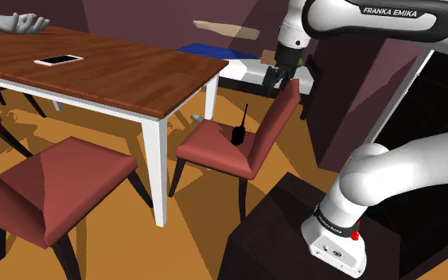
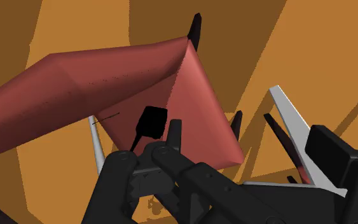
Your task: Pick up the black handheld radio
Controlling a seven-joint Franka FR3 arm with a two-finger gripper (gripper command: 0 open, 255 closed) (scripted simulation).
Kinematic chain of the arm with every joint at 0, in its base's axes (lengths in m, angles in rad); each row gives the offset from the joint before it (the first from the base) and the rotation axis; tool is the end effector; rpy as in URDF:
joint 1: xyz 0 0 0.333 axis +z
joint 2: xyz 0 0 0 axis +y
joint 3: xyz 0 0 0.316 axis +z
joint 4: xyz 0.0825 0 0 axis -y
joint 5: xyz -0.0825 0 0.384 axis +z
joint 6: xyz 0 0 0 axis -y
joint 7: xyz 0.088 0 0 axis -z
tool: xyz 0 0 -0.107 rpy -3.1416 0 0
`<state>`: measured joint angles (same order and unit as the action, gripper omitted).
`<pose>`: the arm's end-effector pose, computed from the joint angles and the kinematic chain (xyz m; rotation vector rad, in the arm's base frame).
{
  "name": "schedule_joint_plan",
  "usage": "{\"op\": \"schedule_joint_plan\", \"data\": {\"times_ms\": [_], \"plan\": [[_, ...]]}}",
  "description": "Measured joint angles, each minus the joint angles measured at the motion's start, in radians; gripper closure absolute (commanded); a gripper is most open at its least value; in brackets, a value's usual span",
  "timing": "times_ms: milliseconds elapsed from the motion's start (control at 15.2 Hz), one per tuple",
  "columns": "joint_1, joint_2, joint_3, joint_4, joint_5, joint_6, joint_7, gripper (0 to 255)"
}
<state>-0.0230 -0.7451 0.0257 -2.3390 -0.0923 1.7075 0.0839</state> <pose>0.3318 -0.0054 0.5989 3.0291 -0.1207 0.1786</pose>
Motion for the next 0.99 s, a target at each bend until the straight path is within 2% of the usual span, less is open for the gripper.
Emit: {"op": "schedule_joint_plan", "data": {"times_ms": [198, 462, 990], "plan": [[-0.014, 0.03, 0.008, -0.006, 0.002, 0.032, 0.039, 0], [-0.058, 0.131, 0.027, -0.029, 0.004, 0.145, 0.163, 0], [-0.15, 0.412, 0.057, 0.016, -0.015, 0.359, 0.427, 0]]}}
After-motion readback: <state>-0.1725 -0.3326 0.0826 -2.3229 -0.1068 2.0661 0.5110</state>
